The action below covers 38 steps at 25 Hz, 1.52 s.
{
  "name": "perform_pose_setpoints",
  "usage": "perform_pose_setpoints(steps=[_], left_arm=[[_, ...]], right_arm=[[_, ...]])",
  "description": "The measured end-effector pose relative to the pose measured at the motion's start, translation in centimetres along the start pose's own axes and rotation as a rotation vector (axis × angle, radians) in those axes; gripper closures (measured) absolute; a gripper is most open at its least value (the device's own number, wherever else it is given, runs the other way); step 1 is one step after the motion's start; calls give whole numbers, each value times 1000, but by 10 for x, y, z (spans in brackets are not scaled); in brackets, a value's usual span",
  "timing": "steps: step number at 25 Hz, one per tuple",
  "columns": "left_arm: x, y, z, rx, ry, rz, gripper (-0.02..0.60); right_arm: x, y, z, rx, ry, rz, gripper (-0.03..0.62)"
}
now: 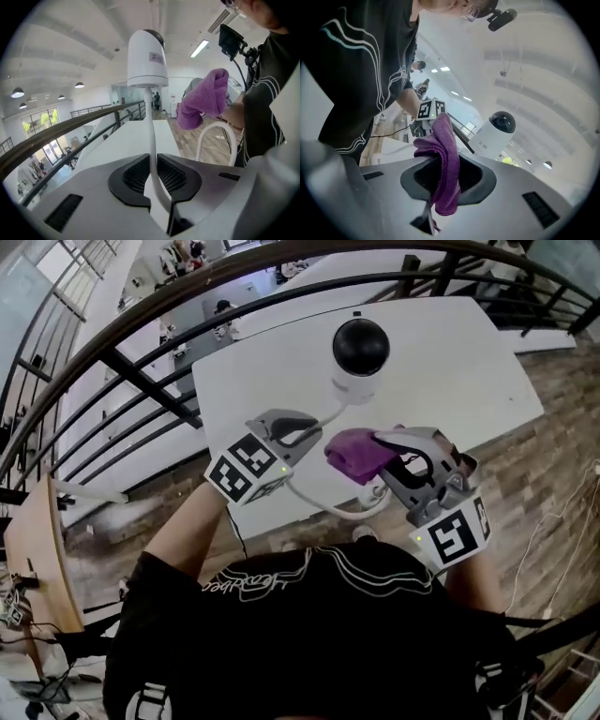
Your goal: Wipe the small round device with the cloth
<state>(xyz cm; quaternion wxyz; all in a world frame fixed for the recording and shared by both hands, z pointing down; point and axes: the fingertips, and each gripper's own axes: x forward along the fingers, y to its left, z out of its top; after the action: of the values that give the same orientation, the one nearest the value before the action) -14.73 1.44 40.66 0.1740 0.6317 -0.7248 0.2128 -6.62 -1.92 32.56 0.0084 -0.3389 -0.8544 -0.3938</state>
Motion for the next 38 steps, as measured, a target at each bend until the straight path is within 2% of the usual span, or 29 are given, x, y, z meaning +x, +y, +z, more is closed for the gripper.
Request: perform_pose_setpoints(steps=[5, 9, 16, 20, 22, 26, 30, 35, 38], left_arm=[[3, 1, 4, -41, -40, -100, 525], [-1, 0, 8, -62, -47, -136, 525], [-2, -3, 10, -73, -50, -142, 525], [-1, -6, 8, -95, -74, -168, 525], [-2, -6, 8, -102, -84, -189, 525], [-3, -6, 10, -113, -97, -245, 523], [2, -6, 5, -125, -109, -303, 520], [0, 1, 2, -180, -126, -404, 518], [1, 5, -3, -152, -121, -438, 518]], right_arm=[[-2, 6, 16, 49, 138, -147, 526], [-11, 10, 28, 24, 184, -190, 526], [-21, -2, 32, -5, 207, -243, 526], [-20, -7, 40, 55, 175, -272, 526], [-17, -11, 45, 48, 193, -301, 526], [-11, -18, 52, 23, 281, -398, 526], [-9, -26, 60, -26, 351, -548, 526], [8, -51, 102, -98, 361, -679, 526], [19, -68, 121, -192, 398, -755, 526]])
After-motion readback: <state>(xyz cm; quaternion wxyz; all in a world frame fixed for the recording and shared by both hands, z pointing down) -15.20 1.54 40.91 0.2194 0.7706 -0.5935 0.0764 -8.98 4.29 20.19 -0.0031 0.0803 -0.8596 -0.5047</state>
